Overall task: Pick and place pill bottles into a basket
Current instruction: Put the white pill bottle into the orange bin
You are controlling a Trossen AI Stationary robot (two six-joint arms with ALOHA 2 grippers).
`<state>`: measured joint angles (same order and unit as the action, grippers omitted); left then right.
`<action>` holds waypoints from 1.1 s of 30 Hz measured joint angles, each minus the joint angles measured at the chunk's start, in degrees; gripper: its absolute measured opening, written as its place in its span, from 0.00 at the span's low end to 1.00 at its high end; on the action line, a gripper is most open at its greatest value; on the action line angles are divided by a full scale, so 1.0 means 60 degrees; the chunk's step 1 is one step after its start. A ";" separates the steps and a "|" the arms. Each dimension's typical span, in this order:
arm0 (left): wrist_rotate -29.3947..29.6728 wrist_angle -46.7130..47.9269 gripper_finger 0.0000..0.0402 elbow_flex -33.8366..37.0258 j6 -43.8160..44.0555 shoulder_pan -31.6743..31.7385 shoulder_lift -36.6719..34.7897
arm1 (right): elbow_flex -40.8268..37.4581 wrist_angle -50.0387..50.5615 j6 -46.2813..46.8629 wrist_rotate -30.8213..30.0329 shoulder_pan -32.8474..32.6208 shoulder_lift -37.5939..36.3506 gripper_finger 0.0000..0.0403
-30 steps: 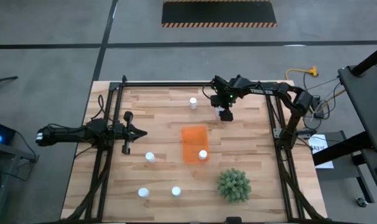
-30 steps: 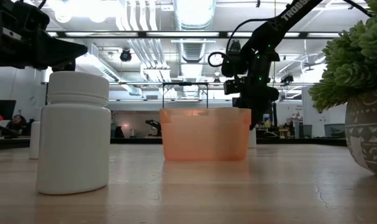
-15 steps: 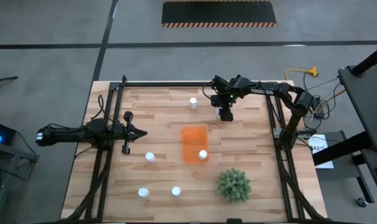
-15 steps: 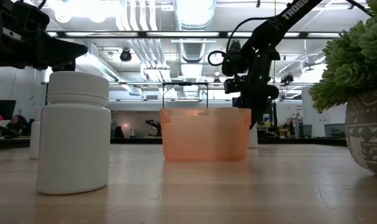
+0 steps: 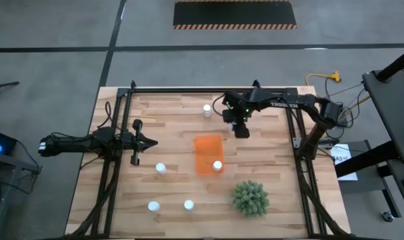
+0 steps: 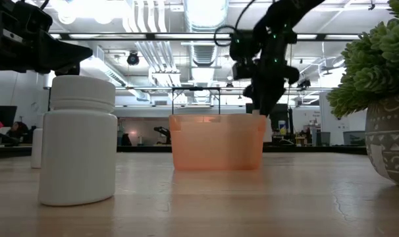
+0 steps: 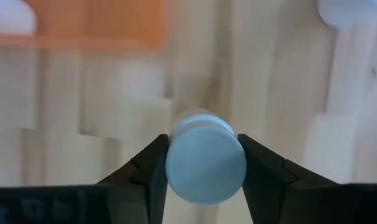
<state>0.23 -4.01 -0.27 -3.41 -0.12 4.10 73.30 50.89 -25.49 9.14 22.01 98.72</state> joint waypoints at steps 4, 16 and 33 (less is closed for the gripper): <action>0.0000 0.0000 0.00 0.0000 0.0001 0.0000 0.0000 | 0.0370 0.0285 0.0227 -0.0011 -0.0716 -0.0004 0.36; 0.0000 0.0000 0.00 0.0000 0.0001 0.0000 0.0000 | 0.1342 0.0891 0.0993 -0.0051 -0.2339 -0.0018 0.36; 0.0000 -0.0001 0.00 0.0000 0.0001 -0.0001 0.0000 | 0.1748 0.0251 0.0932 -0.0550 -0.3425 0.0074 0.36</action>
<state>0.23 -4.01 -0.27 -3.40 -0.12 4.10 83.79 52.40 -19.90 5.85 1.46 99.16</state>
